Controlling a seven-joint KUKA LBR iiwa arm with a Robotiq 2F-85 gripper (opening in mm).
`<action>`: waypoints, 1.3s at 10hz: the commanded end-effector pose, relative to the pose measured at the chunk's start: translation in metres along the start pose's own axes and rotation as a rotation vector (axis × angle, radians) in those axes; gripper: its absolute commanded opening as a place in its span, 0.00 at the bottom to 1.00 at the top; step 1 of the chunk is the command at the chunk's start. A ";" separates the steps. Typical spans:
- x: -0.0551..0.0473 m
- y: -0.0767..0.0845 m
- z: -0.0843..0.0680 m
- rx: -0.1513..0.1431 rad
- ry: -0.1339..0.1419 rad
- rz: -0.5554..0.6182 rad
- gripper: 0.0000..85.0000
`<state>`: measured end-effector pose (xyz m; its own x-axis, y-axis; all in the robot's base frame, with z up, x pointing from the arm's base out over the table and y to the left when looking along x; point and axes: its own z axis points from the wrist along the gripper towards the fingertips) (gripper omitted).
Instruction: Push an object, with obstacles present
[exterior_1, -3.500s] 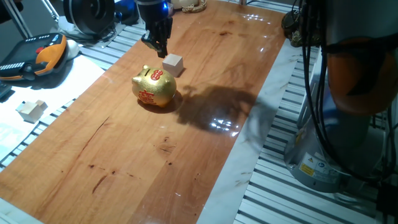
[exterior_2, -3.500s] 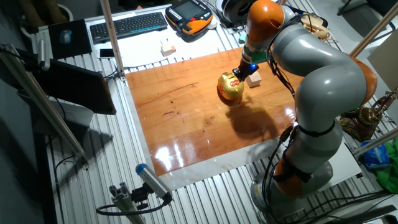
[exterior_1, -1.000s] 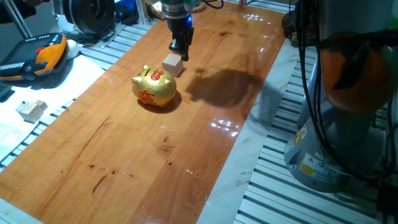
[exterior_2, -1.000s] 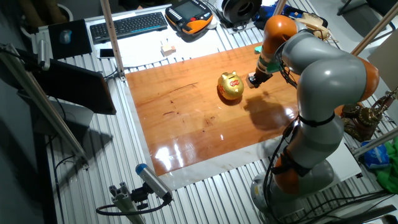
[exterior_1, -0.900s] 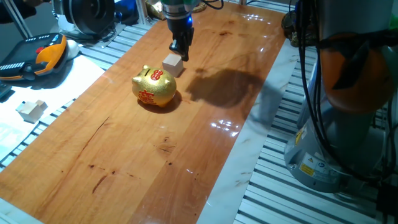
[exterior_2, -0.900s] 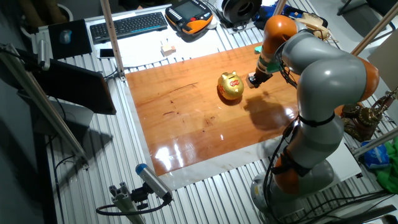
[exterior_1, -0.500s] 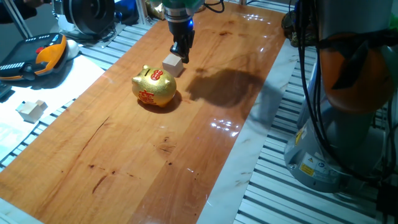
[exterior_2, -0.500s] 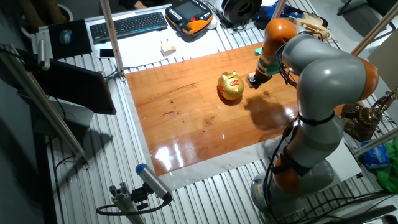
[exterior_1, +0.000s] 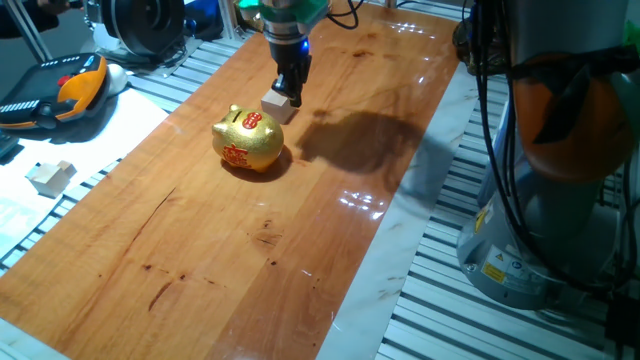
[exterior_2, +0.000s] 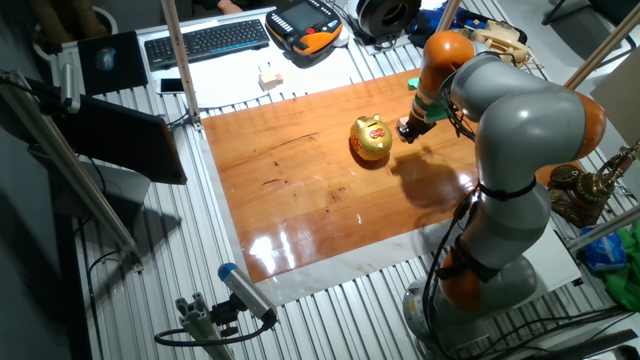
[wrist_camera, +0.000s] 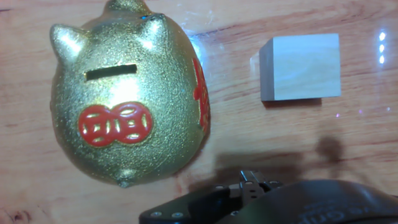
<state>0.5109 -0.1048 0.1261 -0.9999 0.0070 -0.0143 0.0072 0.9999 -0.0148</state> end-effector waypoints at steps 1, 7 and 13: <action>0.000 0.000 0.000 -0.009 0.000 -0.005 0.00; 0.000 0.000 0.000 0.026 0.058 0.019 0.00; -0.005 -0.011 -0.002 -0.003 0.023 -0.051 0.00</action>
<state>0.5156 -0.1166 0.1281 -0.9990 -0.0438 0.0095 -0.0440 0.9989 -0.0145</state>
